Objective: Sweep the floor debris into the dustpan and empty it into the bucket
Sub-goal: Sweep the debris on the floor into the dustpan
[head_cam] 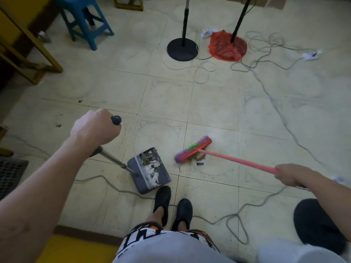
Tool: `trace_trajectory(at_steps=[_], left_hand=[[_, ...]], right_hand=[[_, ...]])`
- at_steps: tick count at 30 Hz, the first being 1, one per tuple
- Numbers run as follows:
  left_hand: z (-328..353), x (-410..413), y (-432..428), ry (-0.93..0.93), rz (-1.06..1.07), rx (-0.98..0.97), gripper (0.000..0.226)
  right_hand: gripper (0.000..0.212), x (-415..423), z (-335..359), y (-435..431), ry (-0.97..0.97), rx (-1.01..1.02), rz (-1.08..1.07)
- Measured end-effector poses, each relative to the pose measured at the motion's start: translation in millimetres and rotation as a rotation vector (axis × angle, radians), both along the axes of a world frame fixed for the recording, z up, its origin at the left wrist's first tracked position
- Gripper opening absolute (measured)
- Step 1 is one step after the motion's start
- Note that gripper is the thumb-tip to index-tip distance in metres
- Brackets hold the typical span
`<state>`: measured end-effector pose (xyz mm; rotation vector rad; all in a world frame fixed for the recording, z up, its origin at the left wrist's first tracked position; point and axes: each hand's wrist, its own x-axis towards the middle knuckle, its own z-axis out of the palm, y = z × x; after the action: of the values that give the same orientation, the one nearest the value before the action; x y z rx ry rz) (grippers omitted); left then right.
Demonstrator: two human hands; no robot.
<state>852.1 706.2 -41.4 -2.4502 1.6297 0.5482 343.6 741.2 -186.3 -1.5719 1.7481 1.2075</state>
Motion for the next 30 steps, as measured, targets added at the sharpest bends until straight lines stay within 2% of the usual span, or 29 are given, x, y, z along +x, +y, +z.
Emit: trace_trajectory(at_steps=[3, 6, 14, 20, 27, 30], left_hand=[[1.8, -4.4, -0.7, 0.009, 0.029, 0.009, 0.033], [3.2, -1.8, -0.1, 0.028, 0.066, 0.009, 0.031], [13.9, 31.0, 20.9, 0.049, 0.175, -0.047, 0.023], [17.0, 66.0, 46.0, -0.003, 0.218, -0.069, 0.024], [8.0, 96.6, 73.1, -0.066, 0.292, -0.051, 0.029], [4.0, 102.2, 77.1, -0.068, 0.277, -0.043, 0.027]], right_hand=[[0.013, -7.6, 10.1, -6.1, -0.057, -0.107, -0.035], [0.01, 4.0, 11.3, -15.5, -0.09, -0.149, -0.027], [0.026, 127.5, -24.0, -50.1, -0.189, -0.246, 0.138], [0.025, 209.5, -50.5, -57.4, -0.297, -0.251, 0.174], [0.013, 251.1, -66.3, -55.7, -0.224, -0.215, 0.278], [0.021, 243.9, -65.3, -56.1, -0.186, -0.238, 0.293]])
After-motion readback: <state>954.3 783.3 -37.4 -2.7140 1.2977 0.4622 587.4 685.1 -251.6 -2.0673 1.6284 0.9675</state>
